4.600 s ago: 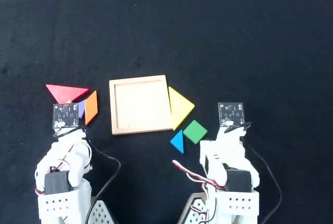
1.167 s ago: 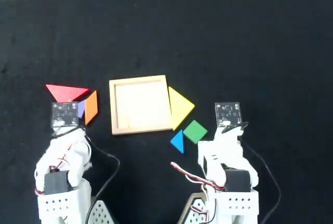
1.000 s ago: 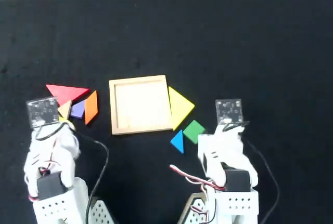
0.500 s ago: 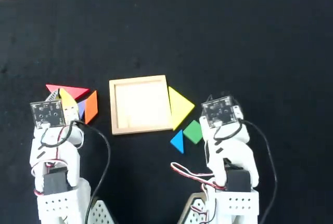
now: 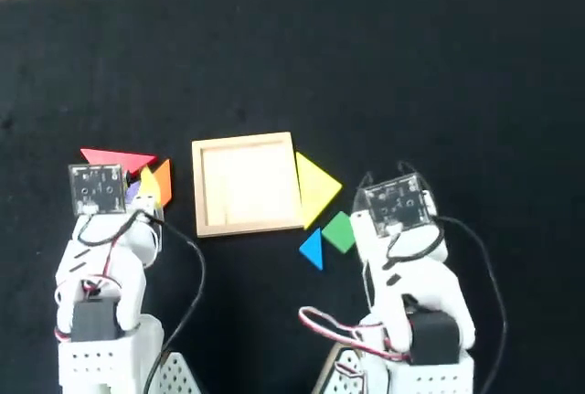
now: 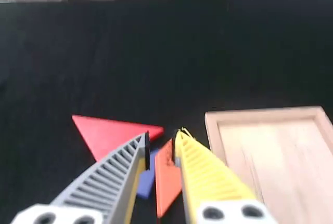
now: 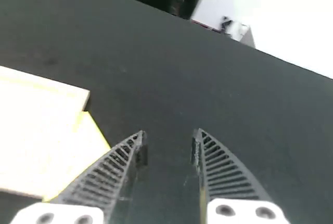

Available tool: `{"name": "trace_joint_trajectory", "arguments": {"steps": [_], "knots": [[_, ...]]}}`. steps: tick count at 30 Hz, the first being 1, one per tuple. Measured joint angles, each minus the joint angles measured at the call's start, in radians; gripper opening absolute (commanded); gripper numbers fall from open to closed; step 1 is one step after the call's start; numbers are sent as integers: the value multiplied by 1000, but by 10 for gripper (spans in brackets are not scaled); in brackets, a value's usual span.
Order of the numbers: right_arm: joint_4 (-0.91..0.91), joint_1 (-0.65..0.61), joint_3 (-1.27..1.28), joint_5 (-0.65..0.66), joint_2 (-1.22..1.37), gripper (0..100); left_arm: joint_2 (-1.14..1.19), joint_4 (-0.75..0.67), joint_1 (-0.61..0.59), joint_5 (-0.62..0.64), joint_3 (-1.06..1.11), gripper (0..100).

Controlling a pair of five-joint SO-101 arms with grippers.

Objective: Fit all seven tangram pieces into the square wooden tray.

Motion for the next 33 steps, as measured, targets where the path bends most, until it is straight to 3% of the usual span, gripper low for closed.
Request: {"name": "trace_joint_trajectory", "arguments": {"steps": [10,19,26,30,33], "knots": [[-91,-66,-336,-74,631,178,574,-72,0,12,-264,105],[6,-69,-781,-84,1425,178,1198,32,-2,244,-647,105],[18,-77,-951,-255,1780,194,1343,38,-2,269,-681,105],[58,-129,-985,-336,1827,352,1356,15,-2,275,-681,108],[100,-198,-985,-364,1827,380,1356,-52,-2,278,-661,158]]}}
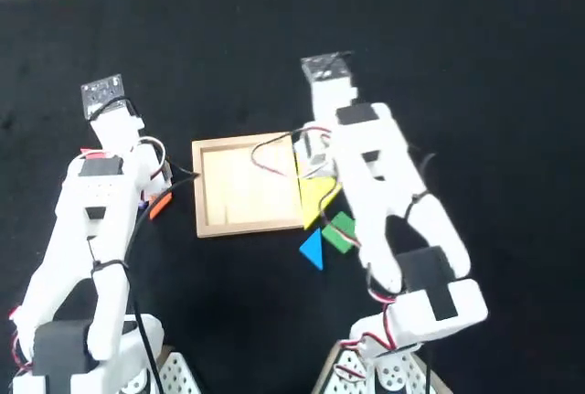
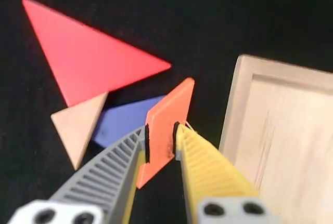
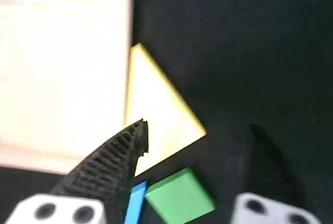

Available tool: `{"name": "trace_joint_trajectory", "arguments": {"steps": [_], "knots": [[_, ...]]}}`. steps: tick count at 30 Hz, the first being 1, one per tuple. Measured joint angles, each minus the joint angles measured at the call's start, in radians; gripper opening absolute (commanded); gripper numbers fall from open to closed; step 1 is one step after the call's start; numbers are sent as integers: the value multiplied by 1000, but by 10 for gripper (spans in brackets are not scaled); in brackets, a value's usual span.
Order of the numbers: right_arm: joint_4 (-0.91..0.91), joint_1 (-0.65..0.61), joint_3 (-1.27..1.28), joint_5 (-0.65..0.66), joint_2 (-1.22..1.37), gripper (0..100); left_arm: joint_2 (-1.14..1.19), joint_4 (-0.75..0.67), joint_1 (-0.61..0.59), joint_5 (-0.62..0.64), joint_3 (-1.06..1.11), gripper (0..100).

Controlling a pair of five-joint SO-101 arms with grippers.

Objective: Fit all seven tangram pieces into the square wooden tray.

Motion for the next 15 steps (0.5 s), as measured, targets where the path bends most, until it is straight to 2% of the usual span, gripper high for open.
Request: {"name": "trace_joint_trajectory", "arguments": {"steps": [4,15], "knots": [[17,-41,0,-9,0,355,2,-37,0,0,11,201],[-71,-46,48,-12,12,337,6,-40,0,0,15,198]]}}
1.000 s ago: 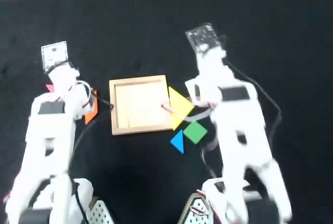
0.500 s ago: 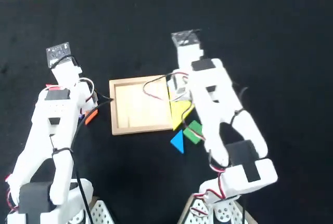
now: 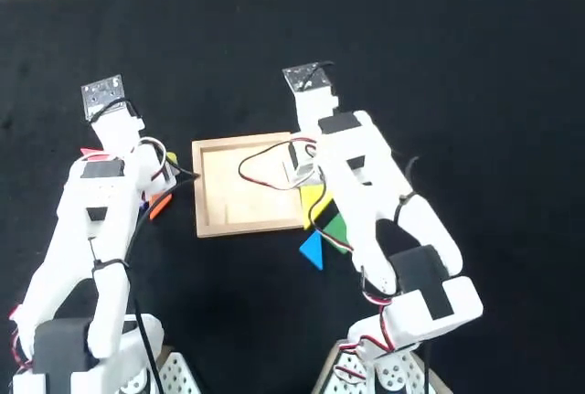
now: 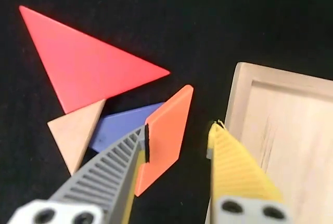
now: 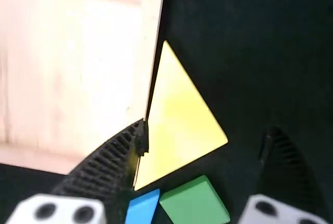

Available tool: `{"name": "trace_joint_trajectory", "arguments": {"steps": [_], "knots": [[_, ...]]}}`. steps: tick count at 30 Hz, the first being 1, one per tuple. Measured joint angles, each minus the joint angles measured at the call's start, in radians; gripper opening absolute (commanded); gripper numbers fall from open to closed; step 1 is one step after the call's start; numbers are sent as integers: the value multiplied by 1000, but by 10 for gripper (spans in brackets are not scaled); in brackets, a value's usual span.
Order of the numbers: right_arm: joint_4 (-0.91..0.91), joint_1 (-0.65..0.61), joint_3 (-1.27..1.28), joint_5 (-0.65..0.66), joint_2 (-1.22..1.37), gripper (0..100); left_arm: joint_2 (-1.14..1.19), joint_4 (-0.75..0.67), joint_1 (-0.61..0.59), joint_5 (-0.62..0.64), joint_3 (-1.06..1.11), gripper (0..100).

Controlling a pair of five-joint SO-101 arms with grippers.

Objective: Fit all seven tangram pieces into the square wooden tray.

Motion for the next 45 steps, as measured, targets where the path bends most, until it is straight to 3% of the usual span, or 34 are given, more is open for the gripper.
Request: {"name": "trace_joint_trajectory", "arguments": {"steps": [21,45], "knots": [[-127,-5,77,-2,78,338,2,-38,0,0,20,198],[3,32,43,0,133,336,2,-38,0,0,20,198]]}}
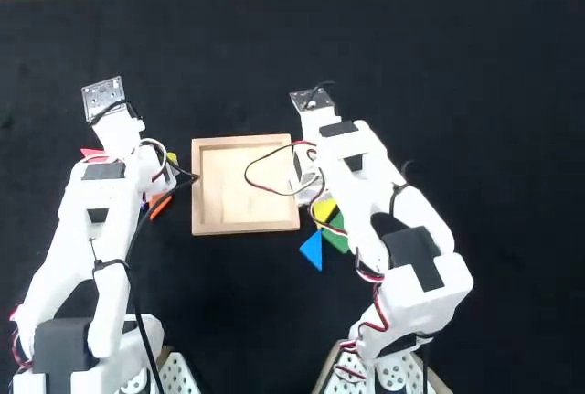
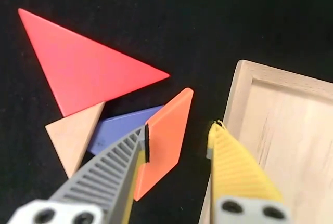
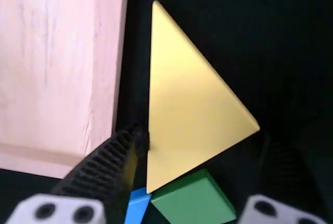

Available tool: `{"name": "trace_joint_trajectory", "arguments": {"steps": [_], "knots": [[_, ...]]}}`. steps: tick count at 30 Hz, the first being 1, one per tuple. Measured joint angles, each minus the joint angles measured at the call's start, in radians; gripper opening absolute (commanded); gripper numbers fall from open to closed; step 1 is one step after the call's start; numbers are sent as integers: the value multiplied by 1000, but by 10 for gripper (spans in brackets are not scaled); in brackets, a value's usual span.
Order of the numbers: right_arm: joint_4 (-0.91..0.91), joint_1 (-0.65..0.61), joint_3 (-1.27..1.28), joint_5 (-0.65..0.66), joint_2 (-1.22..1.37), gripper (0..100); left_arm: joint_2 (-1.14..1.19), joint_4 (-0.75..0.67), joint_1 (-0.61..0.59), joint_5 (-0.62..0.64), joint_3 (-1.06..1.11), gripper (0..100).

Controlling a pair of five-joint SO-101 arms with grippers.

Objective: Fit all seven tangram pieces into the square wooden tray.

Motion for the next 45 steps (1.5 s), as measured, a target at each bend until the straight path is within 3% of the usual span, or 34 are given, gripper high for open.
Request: {"name": "trace_joint_trajectory", "arguments": {"steps": [23,31,45], "knots": [[-23,2,-6,158,2,333,0,0,0,0,0,198],[-25,9,-8,158,2,129,0,0,0,0,0,198],[-32,11,-14,160,2,181,0,0,0,0,0,198]]}}
